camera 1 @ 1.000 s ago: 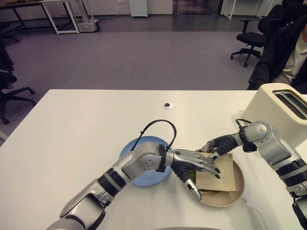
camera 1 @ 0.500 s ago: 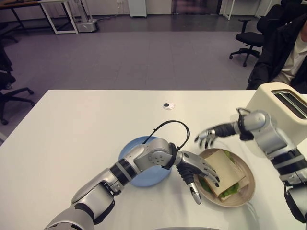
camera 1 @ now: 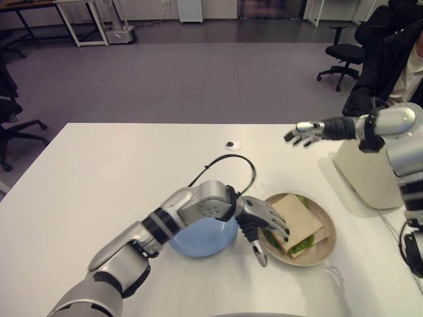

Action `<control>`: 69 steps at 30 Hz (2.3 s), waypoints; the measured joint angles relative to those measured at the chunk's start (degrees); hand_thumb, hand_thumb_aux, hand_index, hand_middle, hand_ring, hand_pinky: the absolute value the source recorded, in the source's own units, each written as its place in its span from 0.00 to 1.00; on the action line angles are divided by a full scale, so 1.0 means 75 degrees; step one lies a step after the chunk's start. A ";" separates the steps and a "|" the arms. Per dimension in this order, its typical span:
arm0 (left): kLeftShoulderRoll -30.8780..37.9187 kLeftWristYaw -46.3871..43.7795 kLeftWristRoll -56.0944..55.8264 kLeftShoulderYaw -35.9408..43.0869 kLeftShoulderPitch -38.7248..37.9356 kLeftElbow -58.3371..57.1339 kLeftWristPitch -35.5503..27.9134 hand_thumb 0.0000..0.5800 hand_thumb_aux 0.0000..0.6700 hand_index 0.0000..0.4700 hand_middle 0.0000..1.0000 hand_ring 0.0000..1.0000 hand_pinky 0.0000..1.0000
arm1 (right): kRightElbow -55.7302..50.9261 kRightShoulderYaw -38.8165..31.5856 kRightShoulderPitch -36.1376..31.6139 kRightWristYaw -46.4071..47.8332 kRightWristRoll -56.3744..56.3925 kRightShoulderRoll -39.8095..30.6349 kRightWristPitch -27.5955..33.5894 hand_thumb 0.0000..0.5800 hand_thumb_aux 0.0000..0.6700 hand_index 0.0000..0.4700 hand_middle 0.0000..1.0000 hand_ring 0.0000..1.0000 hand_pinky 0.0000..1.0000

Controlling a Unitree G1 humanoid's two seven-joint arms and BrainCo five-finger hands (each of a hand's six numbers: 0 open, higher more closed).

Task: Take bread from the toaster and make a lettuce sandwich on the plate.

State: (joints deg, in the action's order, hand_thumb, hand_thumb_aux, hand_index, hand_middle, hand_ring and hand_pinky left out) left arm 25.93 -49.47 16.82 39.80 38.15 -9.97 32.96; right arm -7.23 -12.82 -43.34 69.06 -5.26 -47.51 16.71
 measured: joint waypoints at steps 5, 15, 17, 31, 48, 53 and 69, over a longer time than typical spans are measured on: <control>-0.0095 -0.0710 -0.2574 -0.0971 -0.0348 0.1045 -0.1503 1.00 1.00 1.00 1.00 1.00 1.00 | 0.1952 0.0041 0.0913 0.0837 0.0864 -0.0341 0.1007 1.00 1.00 1.00 1.00 1.00 1.00; 0.0712 -0.2360 -0.5405 -0.0861 -0.1359 0.3932 -0.5944 1.00 1.00 1.00 1.00 1.00 1.00 | 0.4963 -0.0850 0.3361 0.1671 0.1679 -0.1590 0.2084 1.00 1.00 1.00 1.00 1.00 1.00; 0.1314 -0.3049 -0.5256 -0.0232 -0.1573 0.4223 -0.6605 1.00 1.00 1.00 1.00 1.00 1.00 | 0.5653 -0.1150 0.3832 0.1695 0.1836 -0.1973 0.2261 1.00 1.00 1.00 1.00 1.00 1.00; 0.1018 -0.2921 -0.1455 0.1456 -0.1405 0.2713 -0.5060 1.00 1.00 1.00 1.00 1.00 1.00 | 0.5914 -0.3407 0.4044 0.1509 0.0014 -0.2316 0.1681 1.00 1.00 1.00 1.00 1.00 1.00; -0.0450 -0.0770 0.0495 0.0645 0.0426 -0.1804 -0.1785 1.00 1.00 1.00 1.00 1.00 1.00 | 0.1567 -0.3374 0.2004 0.0276 -0.1761 0.0299 0.0583 1.00 1.00 1.00 1.00 1.00 1.00; -0.1130 0.0893 0.1202 0.0502 0.1587 -0.4582 -0.0836 1.00 1.00 1.00 1.00 1.00 1.00 | -0.0353 -0.3282 0.1052 -0.0193 -0.2048 0.0962 0.0156 1.00 1.00 1.00 1.00 1.00 1.00; -0.1478 -0.0706 -0.2985 -0.2837 0.0773 -0.1888 -0.3267 0.04 0.02 0.02 0.00 0.00 0.00 | 0.0685 0.0012 0.0454 -0.1934 -0.0754 0.2164 0.1973 0.05 0.02 0.02 1.00 1.00 1.00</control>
State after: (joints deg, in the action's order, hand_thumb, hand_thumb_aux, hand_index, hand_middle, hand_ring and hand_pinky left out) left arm 14.84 -54.77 -5.57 18.51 43.95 -24.14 8.46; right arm -2.10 -12.73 -39.93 54.56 -10.91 -31.27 31.50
